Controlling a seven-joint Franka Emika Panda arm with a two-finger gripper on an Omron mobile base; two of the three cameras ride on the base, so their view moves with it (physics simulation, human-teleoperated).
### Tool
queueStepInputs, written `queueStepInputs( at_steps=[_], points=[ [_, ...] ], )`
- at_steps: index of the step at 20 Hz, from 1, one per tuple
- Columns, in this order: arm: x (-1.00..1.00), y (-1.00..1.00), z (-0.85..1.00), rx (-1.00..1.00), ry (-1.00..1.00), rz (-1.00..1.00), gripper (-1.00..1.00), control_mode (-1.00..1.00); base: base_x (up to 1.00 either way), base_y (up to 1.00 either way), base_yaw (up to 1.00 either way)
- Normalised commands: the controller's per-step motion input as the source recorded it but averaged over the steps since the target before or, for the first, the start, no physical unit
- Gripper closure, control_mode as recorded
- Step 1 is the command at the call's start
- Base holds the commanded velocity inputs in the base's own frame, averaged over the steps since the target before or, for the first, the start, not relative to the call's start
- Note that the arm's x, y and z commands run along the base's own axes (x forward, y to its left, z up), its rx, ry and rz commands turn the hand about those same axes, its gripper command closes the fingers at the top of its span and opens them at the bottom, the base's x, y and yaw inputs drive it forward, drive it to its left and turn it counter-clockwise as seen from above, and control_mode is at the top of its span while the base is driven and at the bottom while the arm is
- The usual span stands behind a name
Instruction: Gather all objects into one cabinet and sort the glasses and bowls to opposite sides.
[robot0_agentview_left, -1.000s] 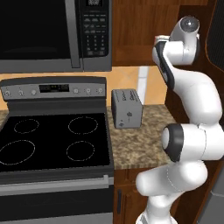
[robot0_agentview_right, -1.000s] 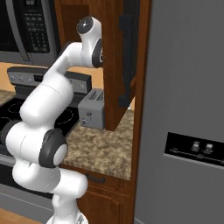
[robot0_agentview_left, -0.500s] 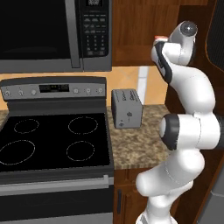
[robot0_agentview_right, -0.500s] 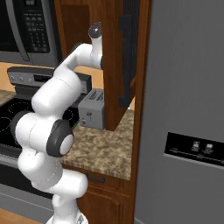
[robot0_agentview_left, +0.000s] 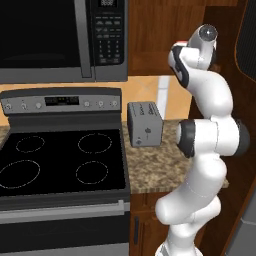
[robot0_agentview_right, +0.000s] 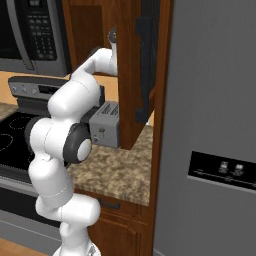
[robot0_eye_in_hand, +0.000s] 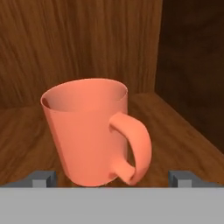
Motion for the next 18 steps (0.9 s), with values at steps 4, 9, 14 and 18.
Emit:
queueStepInputs(
  at_steps=[4, 9, 14, 18],
  points=[
    [0.48, -0.15, -0.11, 0.00, 0.00, 0.07, -1.00, -1.00, 0.00, 0.00, 0.00],
    [0.36, -0.06, -0.15, 0.00, 0.00, 0.10, -1.00, -1.00, 0.00, 0.00, 0.00],
    [0.07, 0.01, -0.10, 0.00, 0.00, 0.08, 1.00, -1.00, 0.00, 0.00, 0.00],
    [-0.01, 0.24, -0.02, -0.02, 0.00, 0.01, 1.00, -1.00, 0.00, 0.00, 0.00]
  ],
)
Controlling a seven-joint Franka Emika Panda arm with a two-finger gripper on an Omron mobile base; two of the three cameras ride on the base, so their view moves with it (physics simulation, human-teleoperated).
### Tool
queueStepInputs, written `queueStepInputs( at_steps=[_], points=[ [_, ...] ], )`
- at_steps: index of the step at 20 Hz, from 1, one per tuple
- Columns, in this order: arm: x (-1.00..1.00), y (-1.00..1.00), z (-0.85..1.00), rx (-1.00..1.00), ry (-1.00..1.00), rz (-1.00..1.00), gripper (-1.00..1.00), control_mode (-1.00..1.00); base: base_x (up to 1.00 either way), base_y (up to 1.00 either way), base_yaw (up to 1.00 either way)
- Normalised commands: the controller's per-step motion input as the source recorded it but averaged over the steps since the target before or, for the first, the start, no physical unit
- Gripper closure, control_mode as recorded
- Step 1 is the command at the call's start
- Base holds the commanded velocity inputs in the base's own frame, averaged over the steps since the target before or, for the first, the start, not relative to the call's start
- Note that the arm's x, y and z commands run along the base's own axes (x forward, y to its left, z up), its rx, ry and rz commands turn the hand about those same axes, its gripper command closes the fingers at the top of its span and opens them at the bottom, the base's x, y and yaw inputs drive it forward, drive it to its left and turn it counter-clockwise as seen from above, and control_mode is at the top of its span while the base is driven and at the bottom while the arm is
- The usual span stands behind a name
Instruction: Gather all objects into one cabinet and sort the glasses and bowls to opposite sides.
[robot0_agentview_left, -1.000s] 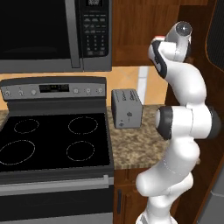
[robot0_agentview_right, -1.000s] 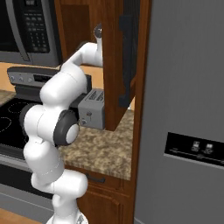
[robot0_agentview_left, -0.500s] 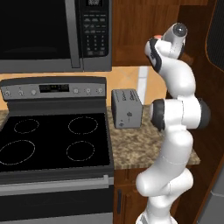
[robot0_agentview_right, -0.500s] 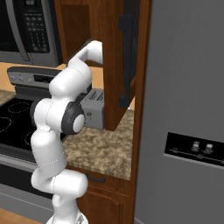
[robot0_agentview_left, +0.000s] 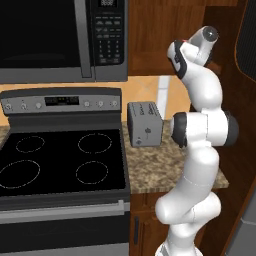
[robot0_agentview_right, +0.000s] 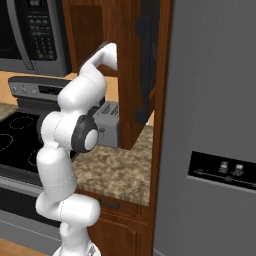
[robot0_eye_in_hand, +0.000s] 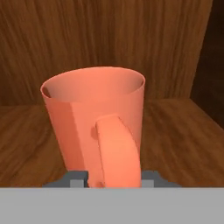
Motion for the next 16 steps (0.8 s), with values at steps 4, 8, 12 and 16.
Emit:
queueStepInputs(
  at_steps=[4, 8, 12, 16],
  points=[
    [-0.22, 0.36, 0.00, -0.03, 0.00, 0.01, 1.00, -1.00, 0.00, 0.00, 0.00],
    [-0.68, 0.14, 0.00, 0.00, -0.01, 0.04, 1.00, -1.00, 0.00, 0.00, 0.00],
    [-1.00, 0.25, -0.05, -0.01, -0.08, 0.02, 1.00, -1.00, 0.00, 0.00, 0.00],
    [-1.00, 0.35, -0.03, -0.01, -0.03, 0.00, 1.00, -1.00, 0.00, 0.00, 0.00]
  ],
)
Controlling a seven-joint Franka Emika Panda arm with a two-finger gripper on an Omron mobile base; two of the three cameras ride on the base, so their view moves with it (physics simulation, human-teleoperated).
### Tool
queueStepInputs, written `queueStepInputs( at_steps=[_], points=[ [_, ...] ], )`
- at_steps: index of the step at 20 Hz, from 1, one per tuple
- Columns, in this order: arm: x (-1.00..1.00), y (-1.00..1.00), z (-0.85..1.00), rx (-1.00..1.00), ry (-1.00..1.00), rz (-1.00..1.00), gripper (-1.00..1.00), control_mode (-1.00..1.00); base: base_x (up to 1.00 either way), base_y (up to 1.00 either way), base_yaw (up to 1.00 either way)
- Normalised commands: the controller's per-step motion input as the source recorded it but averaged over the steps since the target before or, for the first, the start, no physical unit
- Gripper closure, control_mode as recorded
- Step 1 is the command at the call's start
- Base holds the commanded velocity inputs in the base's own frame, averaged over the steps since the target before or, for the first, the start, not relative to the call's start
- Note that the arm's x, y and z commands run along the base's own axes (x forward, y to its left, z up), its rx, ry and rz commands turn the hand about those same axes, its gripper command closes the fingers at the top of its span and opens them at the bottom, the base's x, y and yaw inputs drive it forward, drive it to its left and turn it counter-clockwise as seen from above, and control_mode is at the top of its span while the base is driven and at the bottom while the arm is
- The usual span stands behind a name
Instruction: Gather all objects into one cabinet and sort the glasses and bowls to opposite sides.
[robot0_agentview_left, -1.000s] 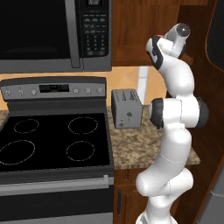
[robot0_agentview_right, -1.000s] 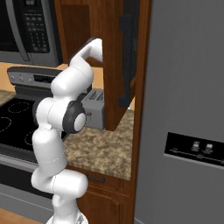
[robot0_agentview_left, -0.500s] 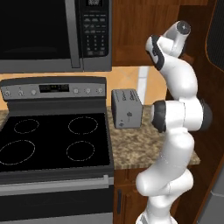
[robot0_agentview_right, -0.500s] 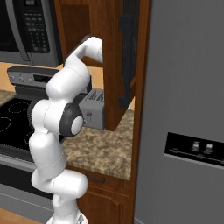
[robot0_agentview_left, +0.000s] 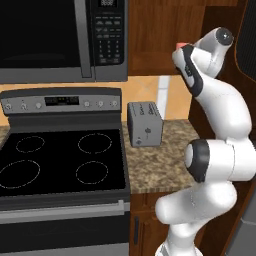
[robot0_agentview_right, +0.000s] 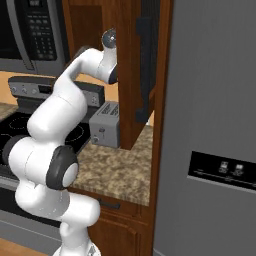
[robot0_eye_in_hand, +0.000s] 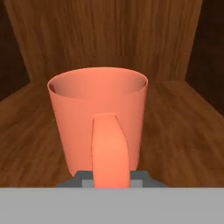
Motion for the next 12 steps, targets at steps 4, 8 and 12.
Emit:
queueStepInputs(
  at_steps=[4, 8, 12],
  points=[
    [-1.00, 0.43, 0.01, -0.03, 0.00, 0.00, 1.00, -1.00, 0.00, 0.00, 0.00],
    [-1.00, 0.31, 0.00, -0.02, 0.04, 0.00, 1.00, -1.00, 0.00, 0.00, 0.00],
    [-1.00, 0.38, 0.00, -0.01, 0.02, 0.00, 1.00, -1.00, 0.00, 0.00, 0.00]
  ],
)
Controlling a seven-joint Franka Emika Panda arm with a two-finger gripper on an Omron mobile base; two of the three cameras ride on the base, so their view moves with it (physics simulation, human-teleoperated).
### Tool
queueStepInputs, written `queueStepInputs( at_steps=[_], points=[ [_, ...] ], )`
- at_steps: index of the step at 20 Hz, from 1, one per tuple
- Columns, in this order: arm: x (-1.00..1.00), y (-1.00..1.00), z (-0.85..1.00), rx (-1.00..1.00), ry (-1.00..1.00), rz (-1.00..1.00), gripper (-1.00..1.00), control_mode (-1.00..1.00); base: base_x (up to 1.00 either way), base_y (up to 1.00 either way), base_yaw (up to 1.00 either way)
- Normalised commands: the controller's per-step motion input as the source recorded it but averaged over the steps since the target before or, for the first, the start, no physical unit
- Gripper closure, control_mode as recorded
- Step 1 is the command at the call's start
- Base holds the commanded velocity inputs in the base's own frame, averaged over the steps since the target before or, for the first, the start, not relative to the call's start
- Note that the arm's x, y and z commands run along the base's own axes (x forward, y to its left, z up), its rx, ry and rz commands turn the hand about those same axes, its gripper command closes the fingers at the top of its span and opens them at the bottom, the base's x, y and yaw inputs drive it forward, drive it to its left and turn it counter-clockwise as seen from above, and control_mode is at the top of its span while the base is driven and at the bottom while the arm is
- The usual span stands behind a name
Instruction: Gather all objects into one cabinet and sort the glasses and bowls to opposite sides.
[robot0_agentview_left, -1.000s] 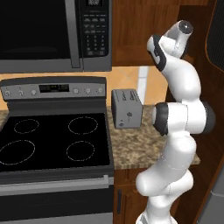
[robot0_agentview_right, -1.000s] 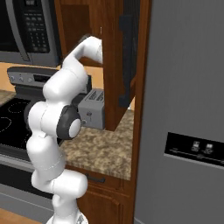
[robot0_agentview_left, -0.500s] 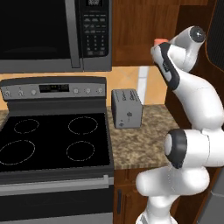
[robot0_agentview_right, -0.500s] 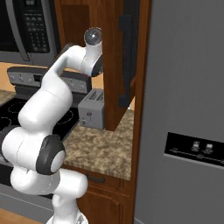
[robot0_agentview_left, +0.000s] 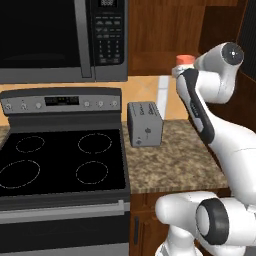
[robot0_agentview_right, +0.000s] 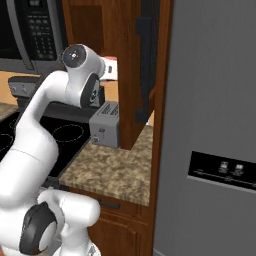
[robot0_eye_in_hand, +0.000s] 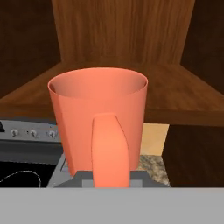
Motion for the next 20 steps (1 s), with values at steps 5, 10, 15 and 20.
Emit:
queueStepInputs(
  at_steps=[5, 10, 15, 20],
  points=[
    [-1.00, 0.28, -0.02, 0.00, 0.03, 0.00, 1.00, -1.00, 0.00, 0.00, 0.00],
    [-1.00, 0.09, -0.23, -0.01, 0.10, 0.01, 1.00, -1.00, 0.00, 0.00, 0.00],
    [-0.60, 0.06, -0.26, 0.00, 0.04, 0.03, 1.00, 1.00, -0.40, 0.10, 0.09],
    [0.00, 0.00, 0.00, 0.00, 0.00, 0.00, 1.00, 1.00, -0.71, 0.82, 0.68]
  ],
)
